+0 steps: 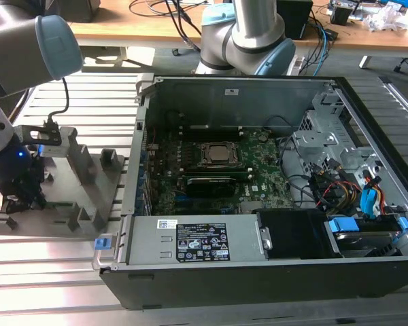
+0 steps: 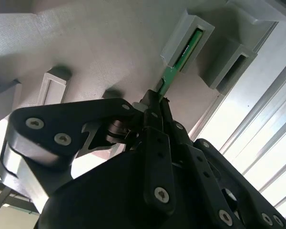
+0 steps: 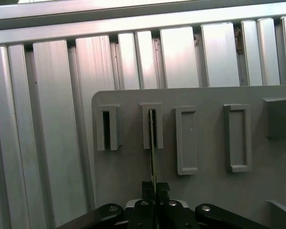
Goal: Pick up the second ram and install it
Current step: 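Pick up the second ram and move it above second insertion slot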
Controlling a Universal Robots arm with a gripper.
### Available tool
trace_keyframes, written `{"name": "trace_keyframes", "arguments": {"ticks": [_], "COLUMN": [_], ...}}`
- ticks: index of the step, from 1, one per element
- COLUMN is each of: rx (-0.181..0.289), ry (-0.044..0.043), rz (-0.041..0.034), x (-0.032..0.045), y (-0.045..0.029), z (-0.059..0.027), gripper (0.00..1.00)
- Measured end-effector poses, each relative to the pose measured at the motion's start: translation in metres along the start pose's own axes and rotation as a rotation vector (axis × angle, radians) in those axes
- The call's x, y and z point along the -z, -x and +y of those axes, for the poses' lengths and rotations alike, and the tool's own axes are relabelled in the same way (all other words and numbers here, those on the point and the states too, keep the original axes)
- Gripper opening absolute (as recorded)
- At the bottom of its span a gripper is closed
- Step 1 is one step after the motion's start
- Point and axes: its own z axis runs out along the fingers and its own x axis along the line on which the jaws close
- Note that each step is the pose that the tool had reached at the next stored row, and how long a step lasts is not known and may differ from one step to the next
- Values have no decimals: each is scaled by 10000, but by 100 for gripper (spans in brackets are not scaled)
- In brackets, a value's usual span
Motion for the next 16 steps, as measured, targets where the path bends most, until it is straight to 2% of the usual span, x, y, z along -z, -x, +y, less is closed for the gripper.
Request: {"name": "trace_keyframes", "arguments": {"ticks": [11, 14, 16], "rx": [0, 1, 0], "ry": [-1, 0, 0], "rz": [-2, 1, 1], "x": [2, 31, 80], "y": [0, 0, 2], "z": [2, 1, 1], "gripper": [14, 14, 14]}}
